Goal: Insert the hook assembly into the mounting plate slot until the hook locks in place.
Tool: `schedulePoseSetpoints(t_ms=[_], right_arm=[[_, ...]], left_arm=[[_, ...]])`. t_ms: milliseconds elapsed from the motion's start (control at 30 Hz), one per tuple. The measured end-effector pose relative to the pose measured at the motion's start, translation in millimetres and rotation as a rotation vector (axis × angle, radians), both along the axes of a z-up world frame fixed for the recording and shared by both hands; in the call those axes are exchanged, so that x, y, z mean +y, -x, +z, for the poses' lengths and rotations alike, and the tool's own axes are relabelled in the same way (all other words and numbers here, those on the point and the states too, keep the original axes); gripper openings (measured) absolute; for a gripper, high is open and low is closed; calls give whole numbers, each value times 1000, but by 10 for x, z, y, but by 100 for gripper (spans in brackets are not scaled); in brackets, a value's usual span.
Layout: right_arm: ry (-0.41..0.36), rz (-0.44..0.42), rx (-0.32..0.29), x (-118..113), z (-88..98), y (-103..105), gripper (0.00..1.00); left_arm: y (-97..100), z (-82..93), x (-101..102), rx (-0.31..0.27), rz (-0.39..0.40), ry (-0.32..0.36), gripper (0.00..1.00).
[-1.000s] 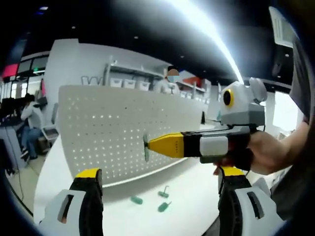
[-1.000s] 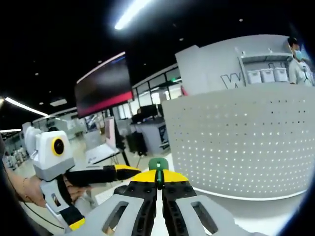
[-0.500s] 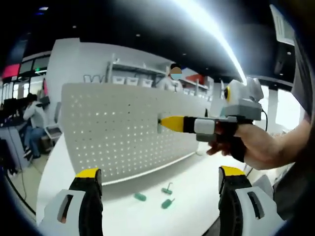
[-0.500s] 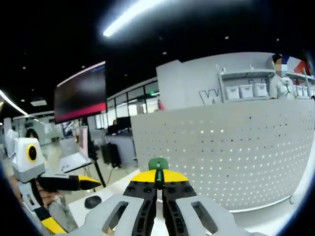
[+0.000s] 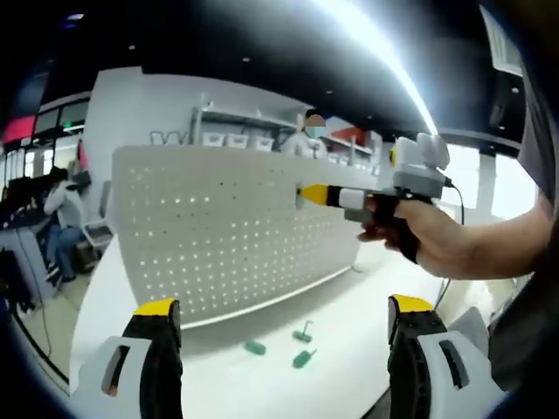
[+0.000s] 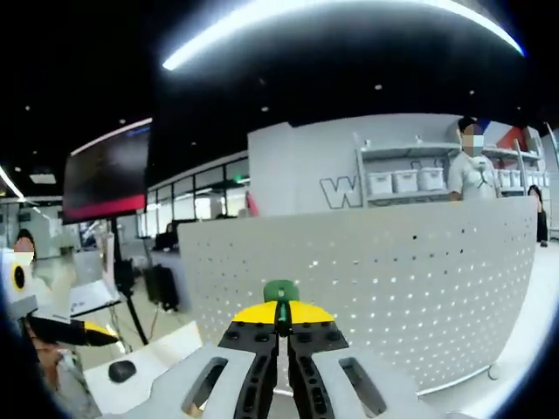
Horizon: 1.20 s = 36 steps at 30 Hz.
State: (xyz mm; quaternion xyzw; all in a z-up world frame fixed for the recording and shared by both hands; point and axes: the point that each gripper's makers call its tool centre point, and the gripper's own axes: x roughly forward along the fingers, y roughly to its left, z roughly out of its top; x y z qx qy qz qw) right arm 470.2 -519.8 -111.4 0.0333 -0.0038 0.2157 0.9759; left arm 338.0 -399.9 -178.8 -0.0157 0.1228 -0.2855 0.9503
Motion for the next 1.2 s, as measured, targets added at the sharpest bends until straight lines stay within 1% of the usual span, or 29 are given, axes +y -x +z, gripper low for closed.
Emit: schedulePoseSetpoints(t_ms=[200, 367, 567, 867, 1000, 1200], right_arm=[[-6, -55, -24, -188, 66, -194, 0], [-10, -74, -28, -274, 64, -291, 0], [-12, -103, -37, -381, 79, -427, 0], [-4, -118, -46, -374, 84, -567, 0], [13, -123, -56, -365, 100, -629, 0], [6, -148, -65, -437, 145, -740, 0]], left_arm=[[-4, 17, 2, -2, 8, 1, 100], [4, -33, 24, 13, 14, -13, 100], [-9, -36, 67, 16, 29, -16, 100], [-5, -66, 107, 21, 41, -16, 100], [-13, -71, 125, 22, 45, -16, 100], [-37, -87, 148, 23, 47, -22, 100]])
